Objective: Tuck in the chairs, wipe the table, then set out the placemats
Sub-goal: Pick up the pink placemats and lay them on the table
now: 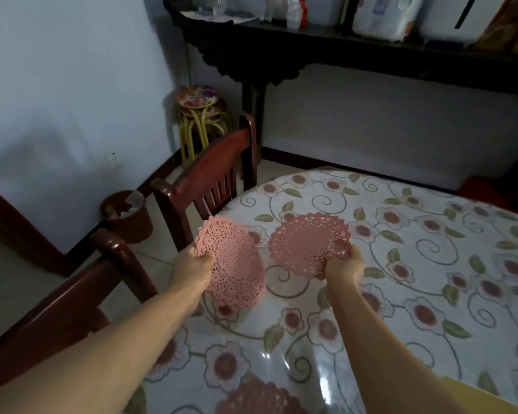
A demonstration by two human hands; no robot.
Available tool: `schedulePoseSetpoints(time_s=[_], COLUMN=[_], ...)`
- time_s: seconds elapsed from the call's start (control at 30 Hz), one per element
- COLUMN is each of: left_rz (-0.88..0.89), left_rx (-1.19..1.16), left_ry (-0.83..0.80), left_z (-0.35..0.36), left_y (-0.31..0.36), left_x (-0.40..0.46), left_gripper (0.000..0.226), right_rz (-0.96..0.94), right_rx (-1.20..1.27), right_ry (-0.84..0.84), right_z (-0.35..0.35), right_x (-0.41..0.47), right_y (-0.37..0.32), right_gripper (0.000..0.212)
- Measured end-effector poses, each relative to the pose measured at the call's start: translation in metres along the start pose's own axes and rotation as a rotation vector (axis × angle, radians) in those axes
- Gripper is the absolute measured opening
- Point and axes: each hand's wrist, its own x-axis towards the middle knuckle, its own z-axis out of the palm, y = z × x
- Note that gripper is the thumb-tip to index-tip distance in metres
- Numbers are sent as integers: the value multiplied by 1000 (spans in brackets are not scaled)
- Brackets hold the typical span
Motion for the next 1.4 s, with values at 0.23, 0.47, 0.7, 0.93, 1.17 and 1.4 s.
schedulePoseSetpoints(time_s=[0.23,0.47,0.7,0.93,1.17,1.4], left_rz=[-37,-39,20,69,84,80], left_rx=[-39,-128,-178,-252,-276,-177], left_ry=[4,-72,-197,-323,-408,-558], left_z=[-4,-1,-12,-47,-75,-60], left_y=[-15,-11,1,-2,-24,-30], left_x=[20,-2,-57,-137,-226,-305], left_gripper=[33,31,34,45,59,59], right_rz=[18,-27,-86,-73,-261,-301], right_rx=[-129,-365,-243,-219,-334,-302], right_ry=[32,-250,-485,-548,-264,34], right_z=[37,14,-33,-93,-173,-266], right_x=[43,25,-61,-169,-280,-326], right_y=[21,18,4,-10,-6,10], right_gripper=[42,92,69,40,69,27])
